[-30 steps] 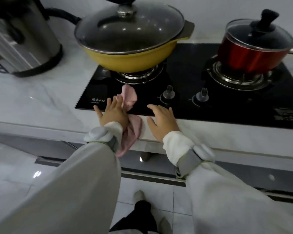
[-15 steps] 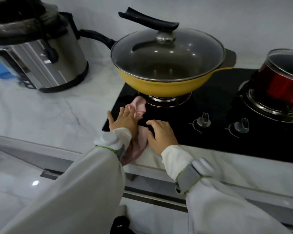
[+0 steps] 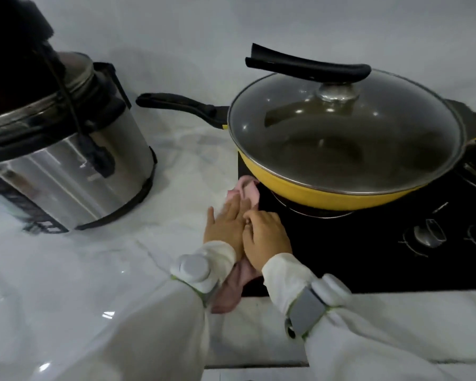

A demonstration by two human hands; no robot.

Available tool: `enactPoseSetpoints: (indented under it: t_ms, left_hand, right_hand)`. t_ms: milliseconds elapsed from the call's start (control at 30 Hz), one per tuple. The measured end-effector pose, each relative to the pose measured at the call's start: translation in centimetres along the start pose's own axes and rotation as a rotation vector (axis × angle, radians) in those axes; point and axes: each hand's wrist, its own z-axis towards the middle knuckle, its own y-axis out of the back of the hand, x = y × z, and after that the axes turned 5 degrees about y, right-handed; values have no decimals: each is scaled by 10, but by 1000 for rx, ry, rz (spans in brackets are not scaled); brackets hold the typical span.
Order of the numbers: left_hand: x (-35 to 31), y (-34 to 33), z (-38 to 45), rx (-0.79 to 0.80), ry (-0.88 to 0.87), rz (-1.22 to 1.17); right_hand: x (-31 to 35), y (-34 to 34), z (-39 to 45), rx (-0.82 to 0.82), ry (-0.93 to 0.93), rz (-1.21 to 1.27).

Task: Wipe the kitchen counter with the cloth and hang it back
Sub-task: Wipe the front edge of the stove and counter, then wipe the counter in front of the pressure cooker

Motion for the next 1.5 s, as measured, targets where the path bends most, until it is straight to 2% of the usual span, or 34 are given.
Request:
enactPoseSetpoints:
  t_ms: [200, 300, 433, 500, 600, 633, 667, 700, 733, 800, 833, 900, 1000, 1133, 1233, 1300, 1367, 1433, 1500]
  left_hand:
    - [23, 16, 82, 4, -60, -46]
    - [27, 23, 129, -47, -95, -220]
    - [37, 35, 179, -4, -20, -136]
    - [48, 39, 192, -43, 14, -123]
    - [81, 37, 214, -40, 110, -202]
    - [103, 33, 215, -38, 98, -290]
    - [124, 25, 215, -120, 75, -466]
    - [144, 14, 215, -273, 120, -533]
    - [159, 7, 211, -333, 235, -582]
    - [158, 8, 209, -307, 462, -441]
    - [146, 9, 202, -296, 502, -385]
    - [102, 20, 173, -289, 419, -288]
    - [44, 10, 139, -228, 123, -206]
    - [39, 5, 99, -194, -6, -281]
    - [69, 14, 101, -347, 132, -438]
    - [90, 12, 111, -363, 266, -358]
    - [96, 3, 111, -306, 360, -292]
    - [72, -3, 93, -304, 378, -321]
    - [39, -8, 64, -286, 289, -340]
  right_hand:
    - [14, -8, 44, 42, 21, -36]
    - [19, -13, 63, 54, 11, -72]
    - [14, -22, 74, 90, -16, -210]
    - [11, -28, 75, 55, -1, -290]
    - [11, -29, 74, 56, -6, -308]
    - [11, -29, 73, 80, -6, -312]
    - [10, -29, 73, 95, -10, -316]
    - [9, -29, 72, 102, -13, -322]
    - [8, -28, 71, 102, -9, -323]
    - [5, -30, 70, 80, 0, -295]
    - [5, -31, 68, 60, 4, -261]
    - [3, -31, 68, 14, 2, -187]
    - [5, -25, 68, -8, -42, -68]
    - [8, -12, 67, 21, -48, 1]
    - [9, -4, 65, 95, -18, 14]
    - [8, 2, 59, 139, -13, 44]
    - [7, 4, 47, 150, -6, 39]
    - [6, 1, 34, 119, 9, 59]
    - [10, -6, 21, 91, 19, 96]
